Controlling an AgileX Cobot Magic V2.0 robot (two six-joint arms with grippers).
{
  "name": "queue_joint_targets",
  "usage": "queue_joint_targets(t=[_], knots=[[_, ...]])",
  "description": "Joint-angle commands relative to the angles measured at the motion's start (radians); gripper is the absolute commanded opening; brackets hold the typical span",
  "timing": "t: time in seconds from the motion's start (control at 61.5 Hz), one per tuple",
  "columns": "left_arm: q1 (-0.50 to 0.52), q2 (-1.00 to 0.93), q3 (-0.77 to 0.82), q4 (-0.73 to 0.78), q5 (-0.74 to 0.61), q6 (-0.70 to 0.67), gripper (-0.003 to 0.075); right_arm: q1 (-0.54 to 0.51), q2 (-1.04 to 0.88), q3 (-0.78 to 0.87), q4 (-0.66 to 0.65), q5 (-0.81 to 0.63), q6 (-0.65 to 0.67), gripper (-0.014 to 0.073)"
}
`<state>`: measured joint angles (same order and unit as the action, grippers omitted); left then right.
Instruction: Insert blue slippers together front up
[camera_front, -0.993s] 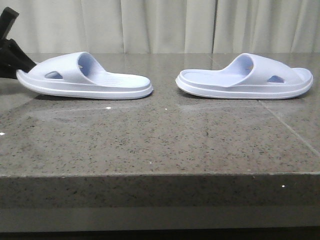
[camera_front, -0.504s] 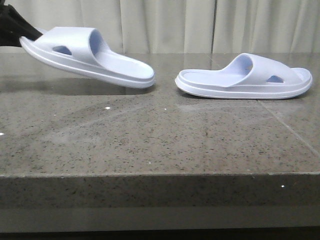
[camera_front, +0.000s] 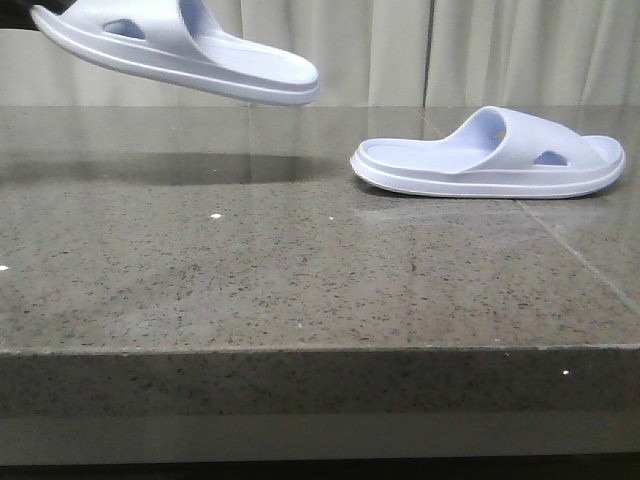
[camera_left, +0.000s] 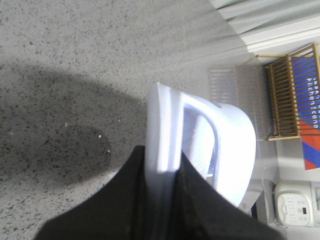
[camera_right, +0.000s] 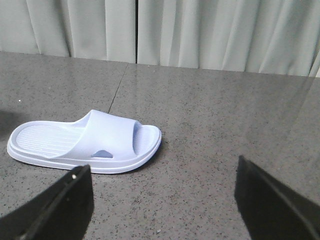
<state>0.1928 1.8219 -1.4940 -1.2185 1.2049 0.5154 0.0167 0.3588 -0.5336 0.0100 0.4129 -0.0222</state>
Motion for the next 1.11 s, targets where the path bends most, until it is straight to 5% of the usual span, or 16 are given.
queue_joint_targets(t=[0.0, 0.391, 0.814, 1.09], knots=[[-0.004, -0.058, -0.022, -0.097, 0.085, -0.016, -0.0019, -0.001, 0.014, -0.037, -0.01, -0.061, -0.005, 0.0601], [-0.004, -0.058, -0.022, -0.097, 0.085, -0.016, -0.0019, -0.001, 0.056, -0.048, -0.01, -0.057, -0.001, 0.0596], [-0.004, -0.058, -0.022, -0.097, 0.085, -0.016, -0.0019, -0.005, 0.734, -0.487, -0.01, 0.059, 0.04, 0.0559], [-0.004, -0.058, -0.022, -0.097, 0.085, -0.016, -0.0019, -0.161, 1.048, -0.779, 0.15, 0.239, -0.057, 0.0536]])
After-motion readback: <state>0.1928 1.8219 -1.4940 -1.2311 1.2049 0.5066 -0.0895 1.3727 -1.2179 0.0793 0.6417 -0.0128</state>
